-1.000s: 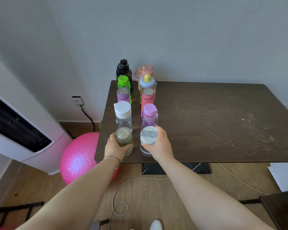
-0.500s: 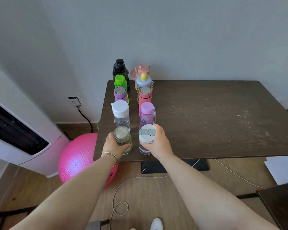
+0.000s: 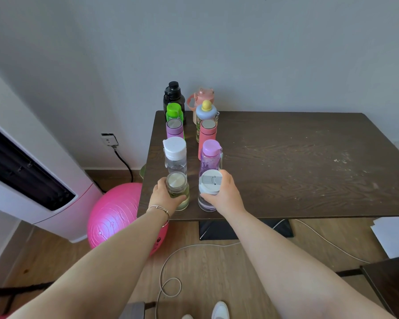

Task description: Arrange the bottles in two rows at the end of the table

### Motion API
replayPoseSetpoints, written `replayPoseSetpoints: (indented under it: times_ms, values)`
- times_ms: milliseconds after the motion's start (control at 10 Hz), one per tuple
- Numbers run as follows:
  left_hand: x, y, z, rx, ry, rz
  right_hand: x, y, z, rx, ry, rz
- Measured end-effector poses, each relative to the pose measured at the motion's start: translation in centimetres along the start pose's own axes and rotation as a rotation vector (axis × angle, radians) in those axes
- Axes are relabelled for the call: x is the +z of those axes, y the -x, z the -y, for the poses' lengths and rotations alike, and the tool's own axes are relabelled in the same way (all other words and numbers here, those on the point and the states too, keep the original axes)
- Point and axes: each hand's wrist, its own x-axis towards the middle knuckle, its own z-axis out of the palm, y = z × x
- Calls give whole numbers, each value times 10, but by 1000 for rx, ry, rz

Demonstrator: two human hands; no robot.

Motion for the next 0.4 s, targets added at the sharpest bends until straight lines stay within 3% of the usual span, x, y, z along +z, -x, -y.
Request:
replayPoseSetpoints:
  times_ms: [400]
  values:
    - [-23,12,-12,146,-239,-16,-29,6,18,-116,292,32]
